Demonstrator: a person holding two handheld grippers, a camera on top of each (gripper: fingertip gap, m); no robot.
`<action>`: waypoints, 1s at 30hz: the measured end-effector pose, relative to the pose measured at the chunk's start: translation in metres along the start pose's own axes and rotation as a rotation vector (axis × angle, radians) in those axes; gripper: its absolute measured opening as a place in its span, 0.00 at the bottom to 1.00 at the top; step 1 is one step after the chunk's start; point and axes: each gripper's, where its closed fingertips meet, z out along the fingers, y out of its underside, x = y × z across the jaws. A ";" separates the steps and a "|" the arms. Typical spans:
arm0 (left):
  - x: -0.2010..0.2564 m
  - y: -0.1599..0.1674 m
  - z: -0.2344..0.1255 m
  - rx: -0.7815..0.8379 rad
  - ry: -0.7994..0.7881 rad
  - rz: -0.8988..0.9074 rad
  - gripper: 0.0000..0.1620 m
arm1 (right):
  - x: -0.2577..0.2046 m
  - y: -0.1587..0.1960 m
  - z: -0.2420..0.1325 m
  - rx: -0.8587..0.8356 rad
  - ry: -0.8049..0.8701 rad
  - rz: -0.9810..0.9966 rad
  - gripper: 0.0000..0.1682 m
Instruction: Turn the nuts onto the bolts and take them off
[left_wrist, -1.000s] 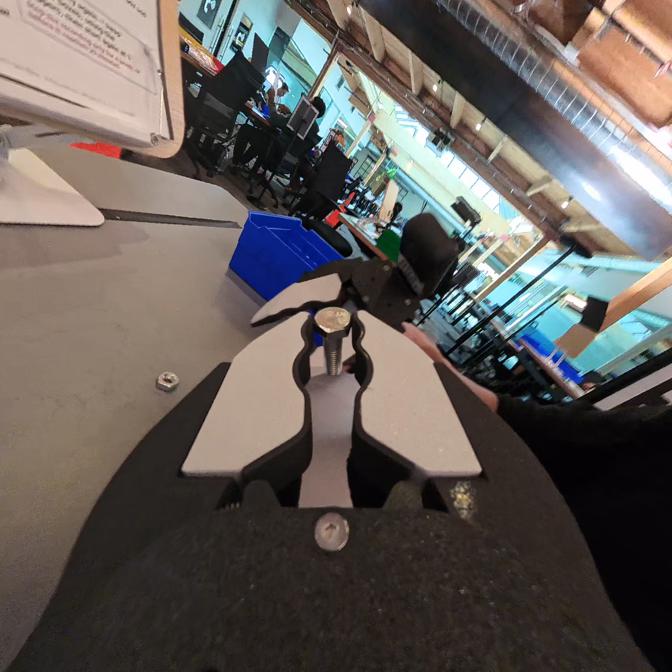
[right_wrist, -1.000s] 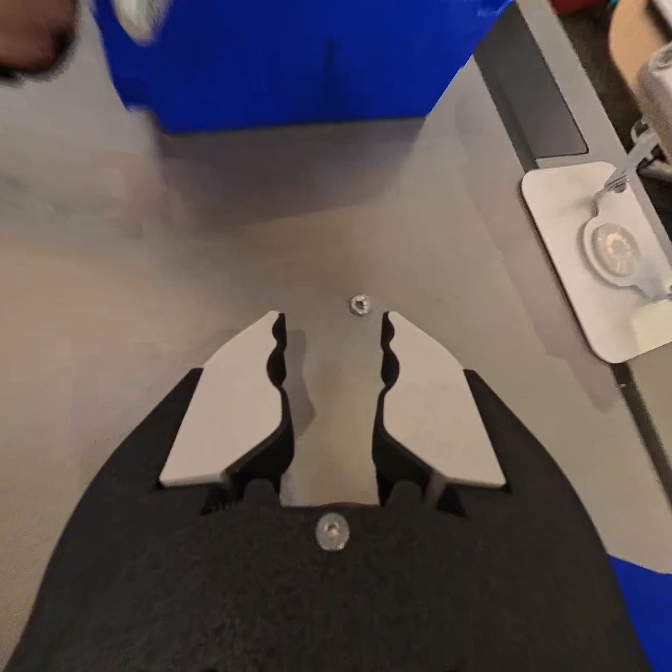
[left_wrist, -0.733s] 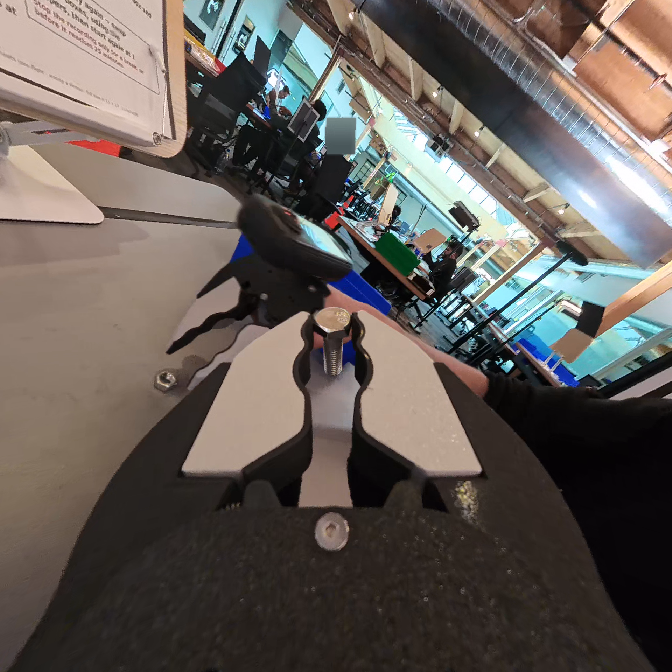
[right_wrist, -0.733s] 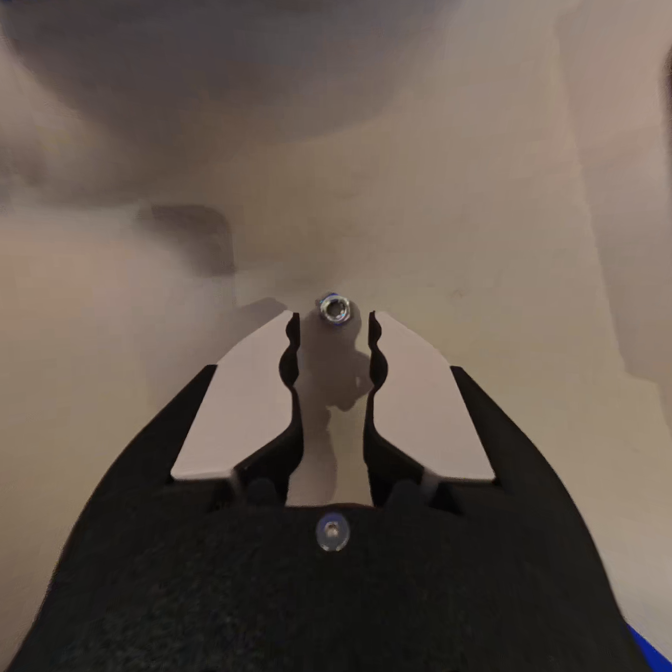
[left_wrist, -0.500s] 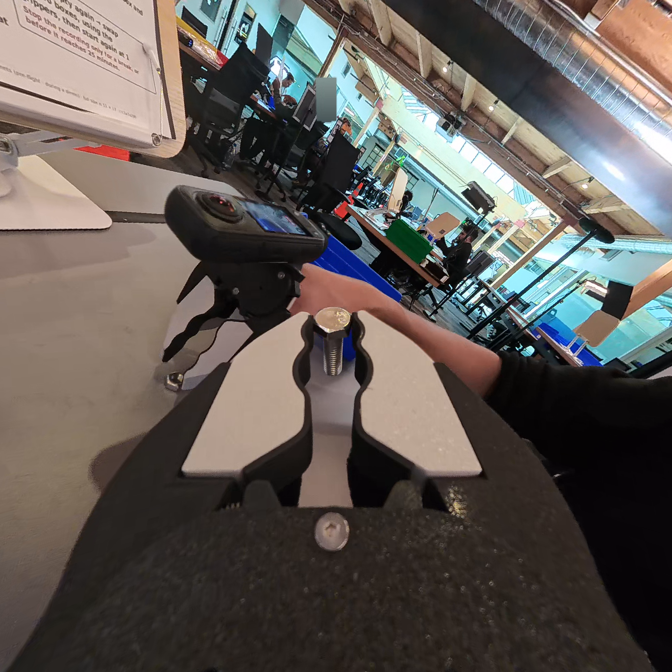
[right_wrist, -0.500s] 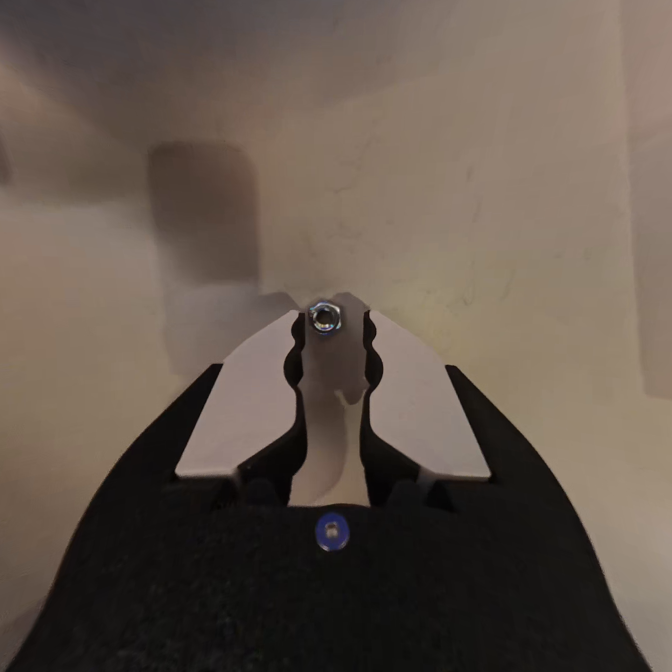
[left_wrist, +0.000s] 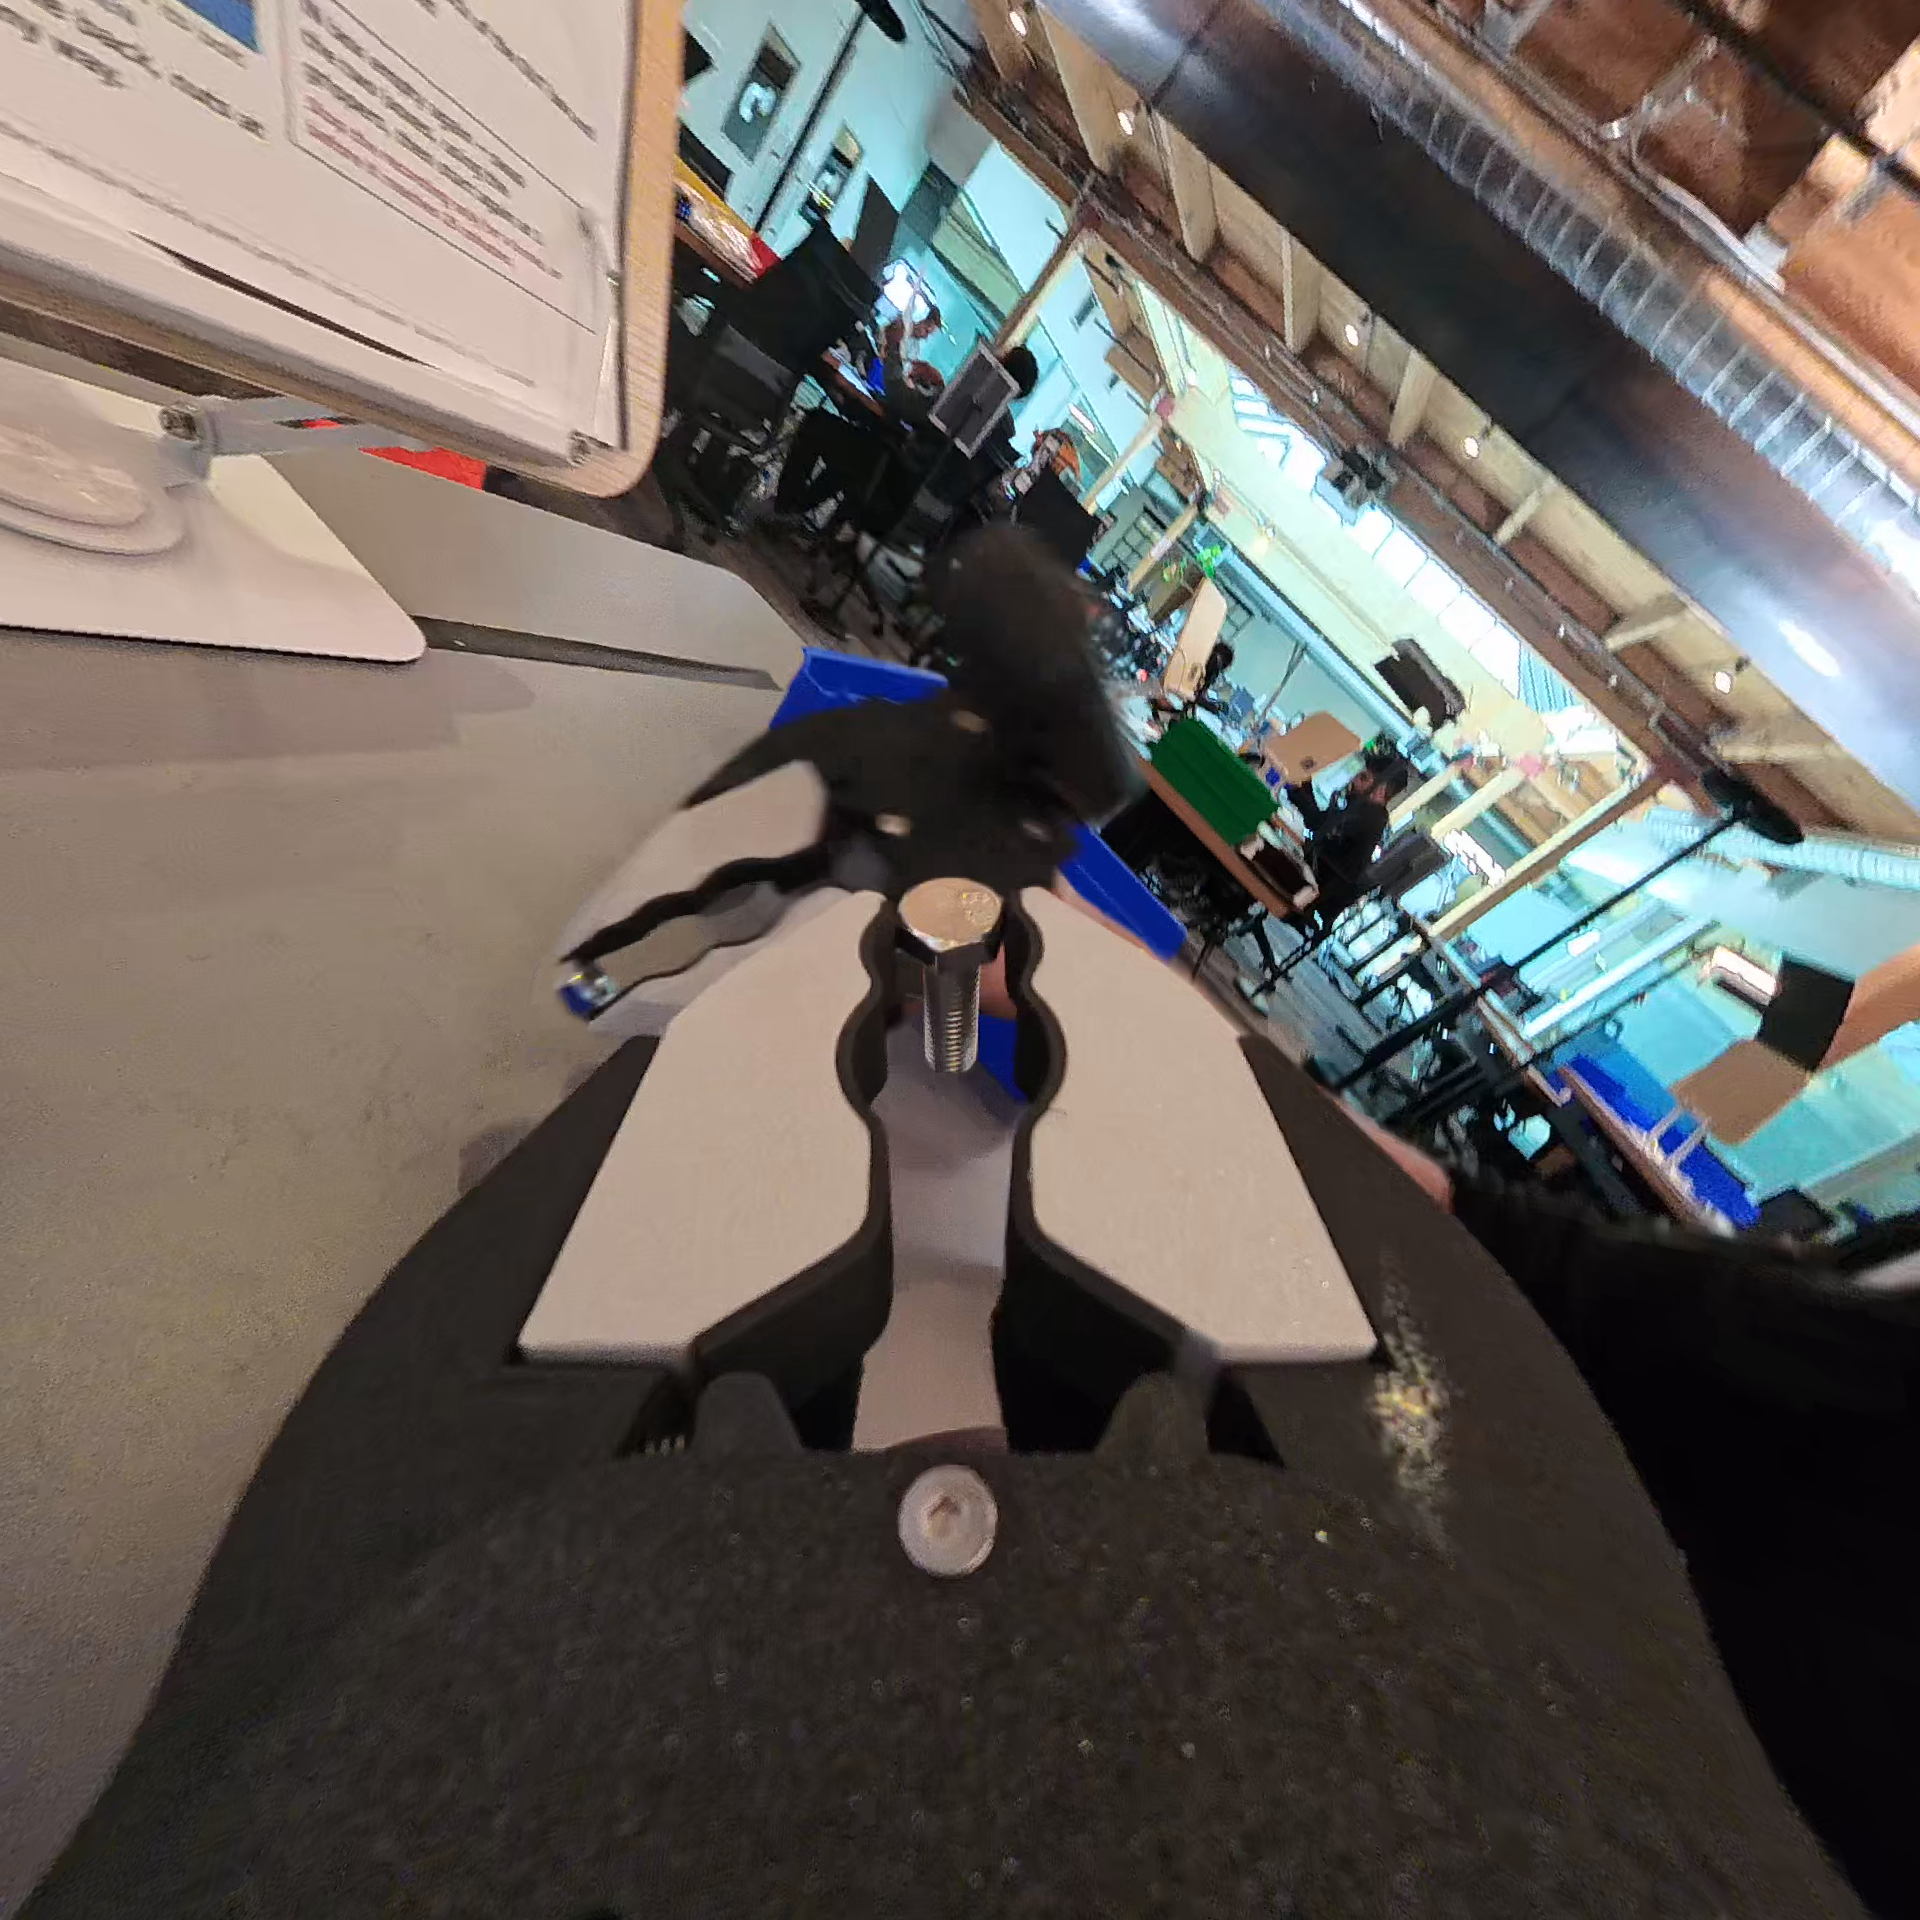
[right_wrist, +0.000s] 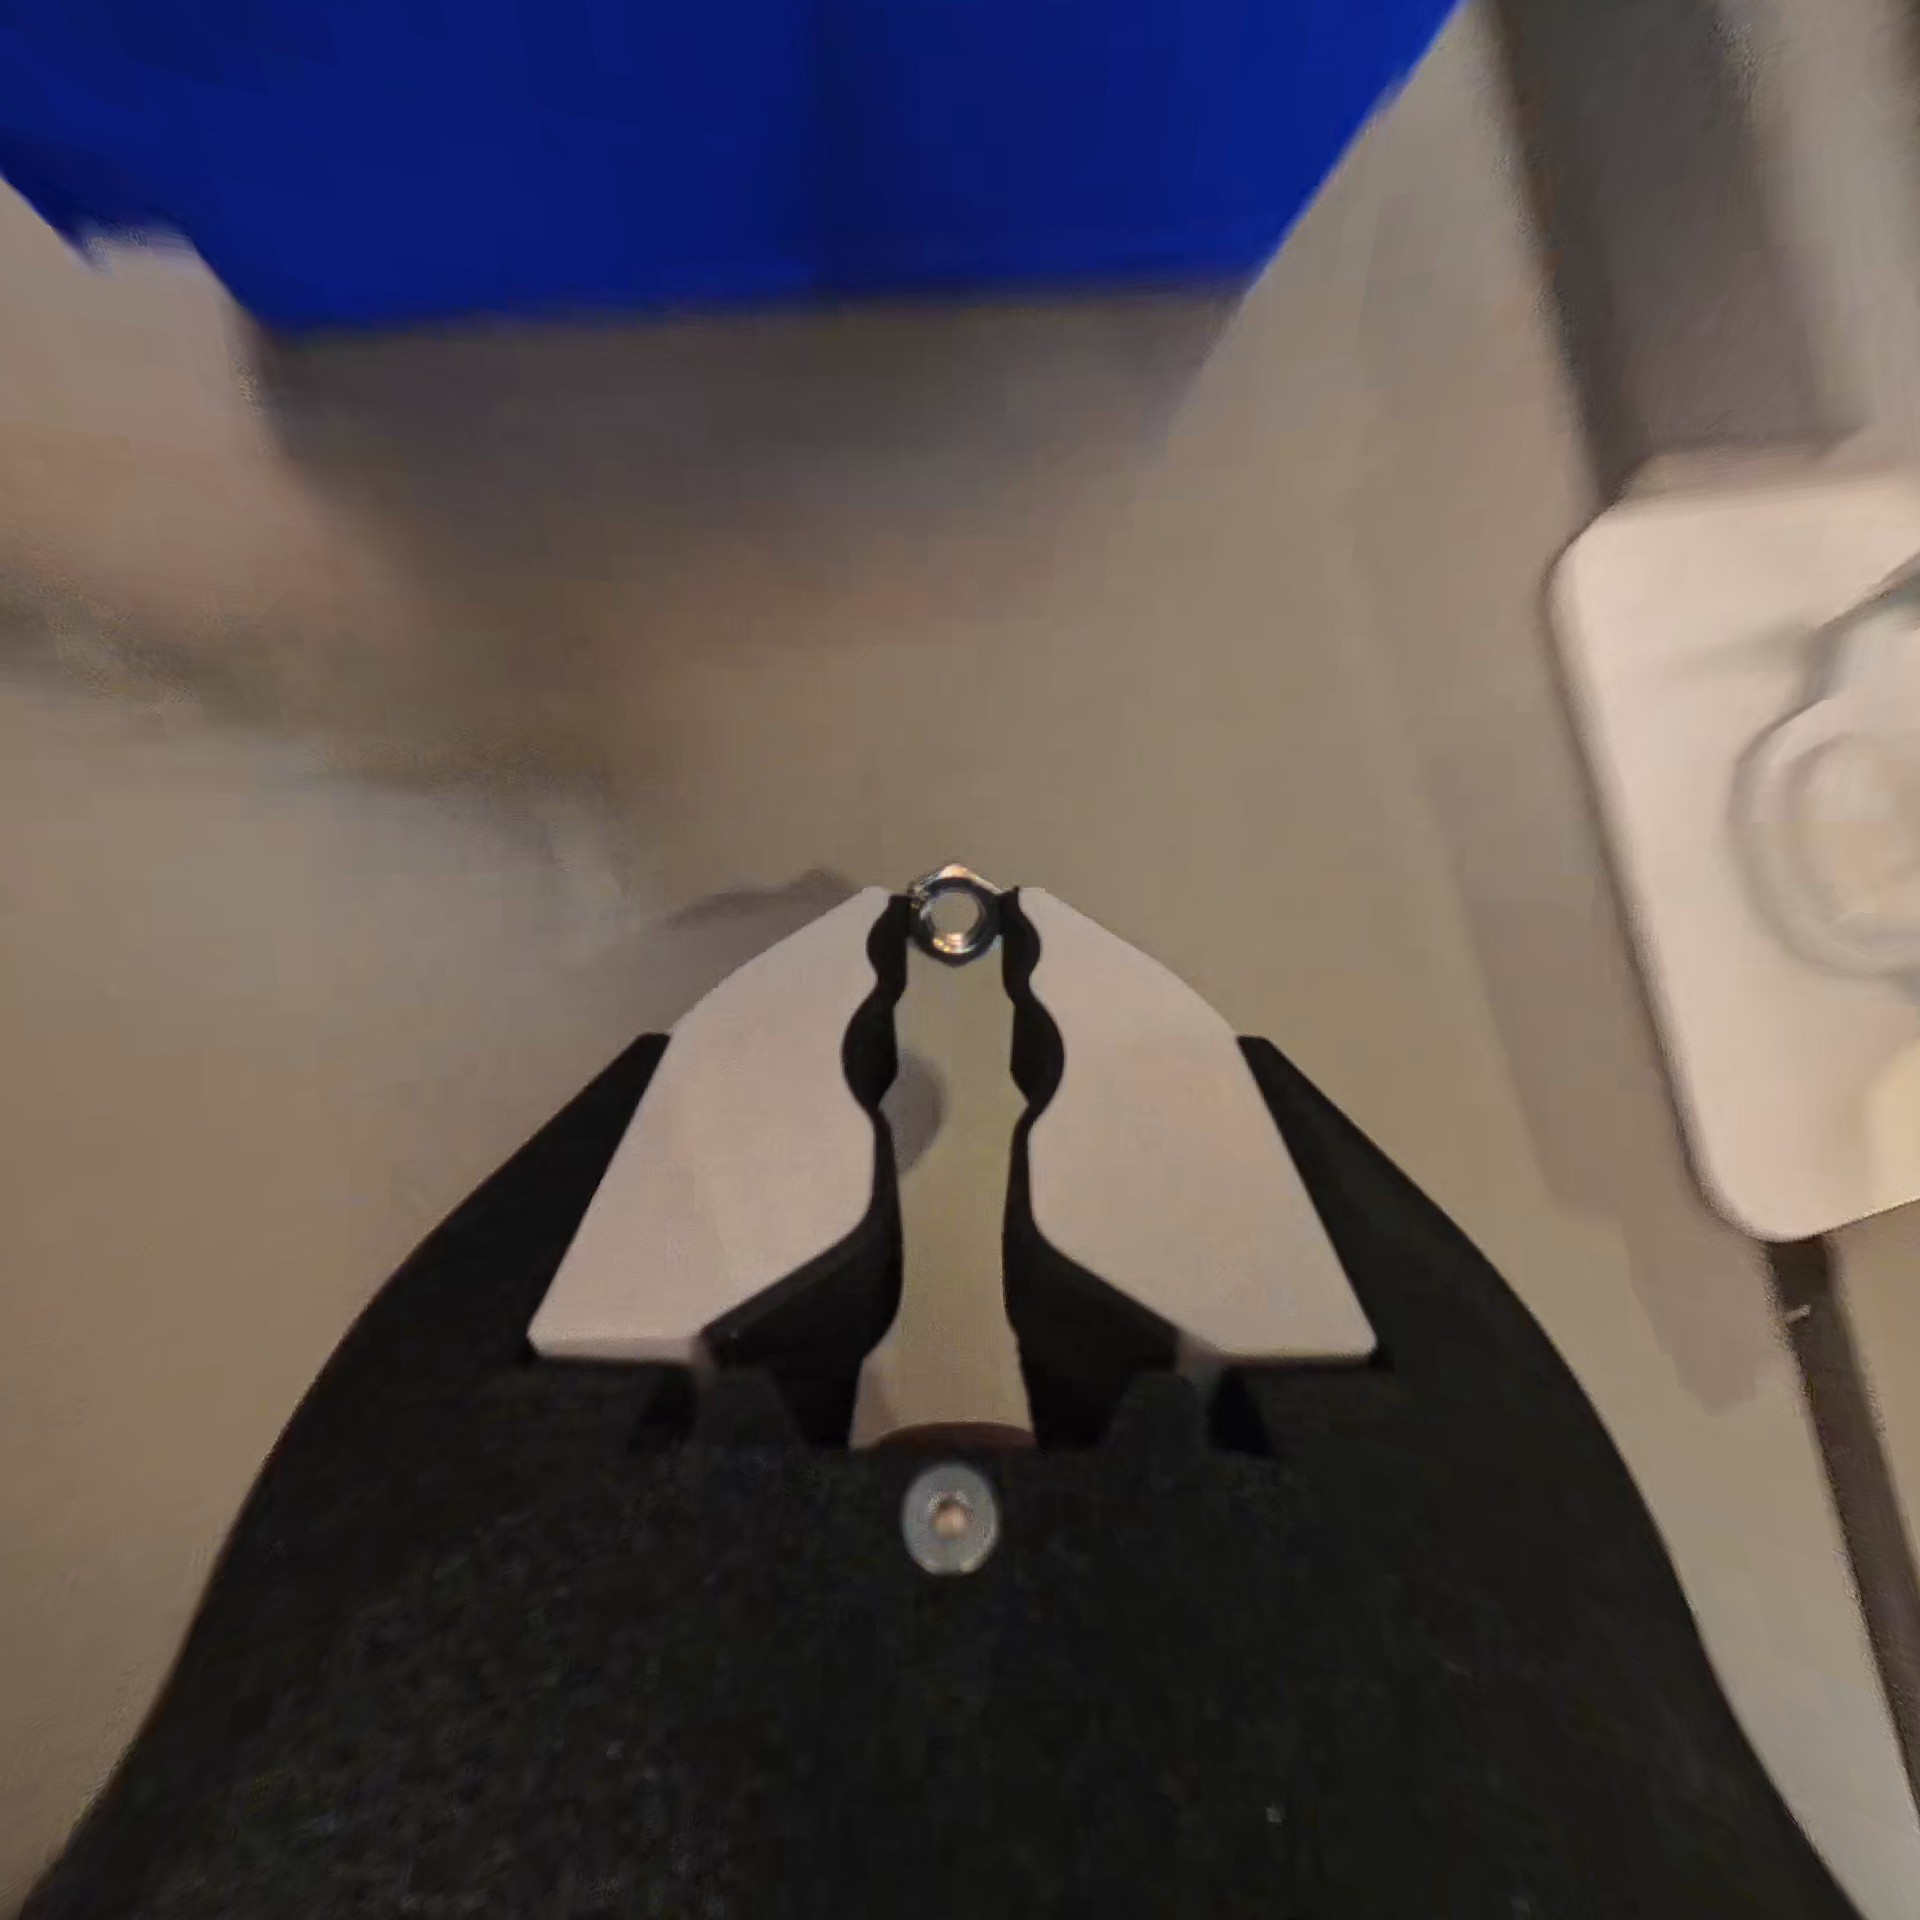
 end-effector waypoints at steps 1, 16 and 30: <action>-0.004 -0.004 0.003 0.015 -0.017 -0.034 0.11 | 0.000 -0.015 -0.014 0.137 0.059 -0.017 0.10; -0.031 0.008 0.053 0.095 0.155 -0.710 0.11 | -0.037 -0.046 -0.092 0.767 0.697 -0.356 0.10; -0.008 0.004 0.057 0.094 0.258 -0.704 0.11 | -0.024 -0.046 -0.108 0.896 0.620 -0.146 0.10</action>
